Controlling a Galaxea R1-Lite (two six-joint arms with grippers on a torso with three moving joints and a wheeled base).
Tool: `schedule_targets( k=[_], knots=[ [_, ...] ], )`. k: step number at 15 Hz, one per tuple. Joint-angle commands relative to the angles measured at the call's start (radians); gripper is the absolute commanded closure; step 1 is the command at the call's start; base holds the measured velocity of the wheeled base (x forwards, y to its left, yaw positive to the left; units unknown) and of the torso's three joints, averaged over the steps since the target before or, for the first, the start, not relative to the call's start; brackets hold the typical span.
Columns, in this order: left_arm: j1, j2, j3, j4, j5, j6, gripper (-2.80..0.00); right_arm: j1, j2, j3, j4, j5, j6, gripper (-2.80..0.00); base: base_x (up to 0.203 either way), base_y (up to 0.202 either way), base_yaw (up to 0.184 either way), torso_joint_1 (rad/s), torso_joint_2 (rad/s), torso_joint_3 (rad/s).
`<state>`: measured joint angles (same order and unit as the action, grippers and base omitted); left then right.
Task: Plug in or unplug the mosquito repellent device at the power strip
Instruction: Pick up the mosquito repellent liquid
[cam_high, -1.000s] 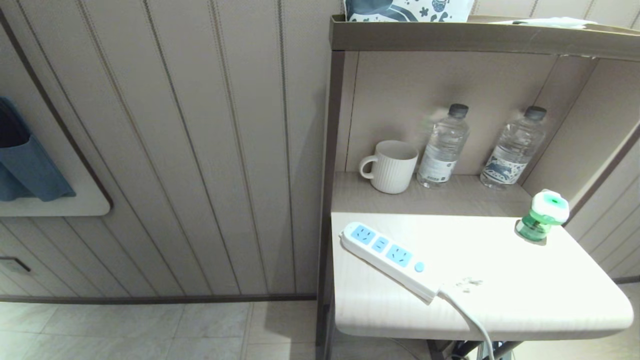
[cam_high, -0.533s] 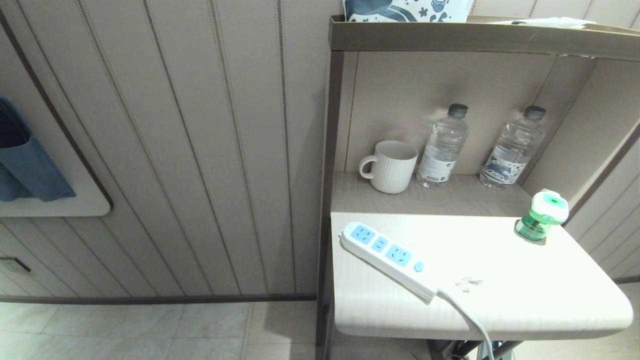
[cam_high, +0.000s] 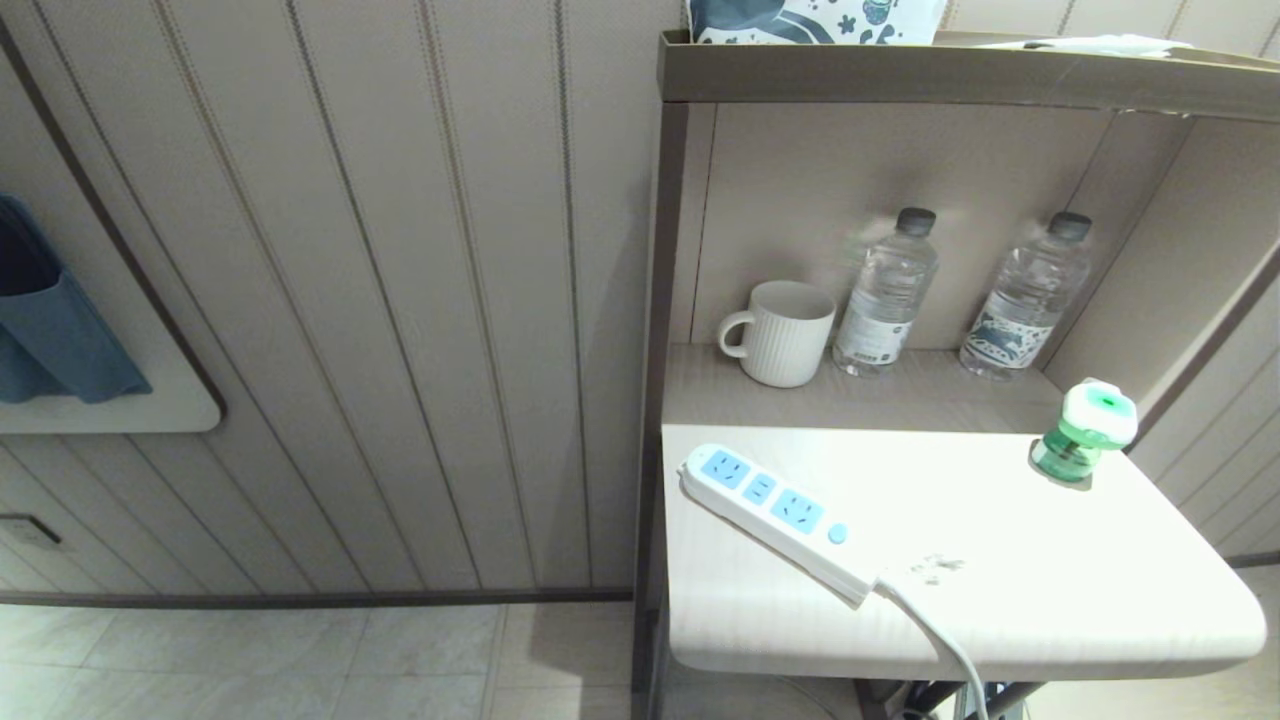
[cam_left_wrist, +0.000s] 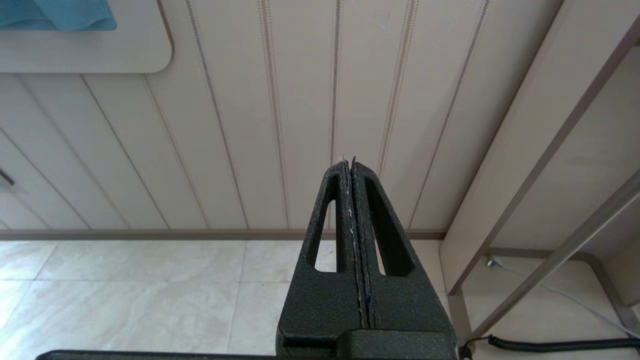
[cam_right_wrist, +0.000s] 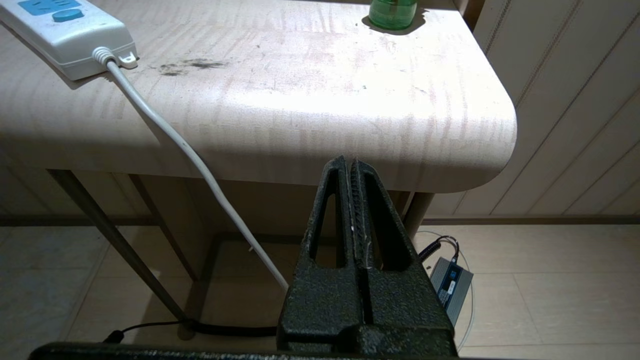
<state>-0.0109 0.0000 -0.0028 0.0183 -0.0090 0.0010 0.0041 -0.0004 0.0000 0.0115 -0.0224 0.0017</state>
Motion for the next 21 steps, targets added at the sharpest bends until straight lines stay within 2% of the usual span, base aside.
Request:
schedule_targets(
  k=[1, 10, 14, 16, 21],
  knots=[
    [0.000, 0.002, 0.000, 0.000, 0.000, 0.000, 0.00, 0.000, 0.000, 0.000, 0.001, -0.002, 0.003, 0.00, 0.000, 0.000, 0.000, 0.000, 0.00, 0.000],
    [0.000, 0.002, 0.000, 0.000, 0.000, 0.001, 0.00, -0.003, 0.021, 0.000, -0.001, -0.004, 0.004, 0.00, 0.000, 0.000, 0.000, 0.000, 0.00, 0.000],
    [0.000, 0.002, 0.000, 0.000, 0.000, 0.000, 0.00, -0.005, 0.181, 0.000, -0.004, -0.008, 0.006, 0.00, 0.000, 0.000, 0.000, 0.000, 0.00, 0.000],
    [0.000, 0.002, 0.000, 0.000, 0.000, -0.001, 0.00, -0.006, 0.262, 0.000, -0.147, -0.016, 0.005, 0.00, 0.000, 0.000, 0.000, 0.000, 0.00, 0.000],
    [0.000, 0.002, 0.000, 0.000, 0.000, 0.000, 0.00, -0.001, 0.585, 0.000, -0.763, -0.146, -0.009, 0.00, 0.000, 0.000, 0.000, 0.000, 0.00, 0.000]
  ],
)
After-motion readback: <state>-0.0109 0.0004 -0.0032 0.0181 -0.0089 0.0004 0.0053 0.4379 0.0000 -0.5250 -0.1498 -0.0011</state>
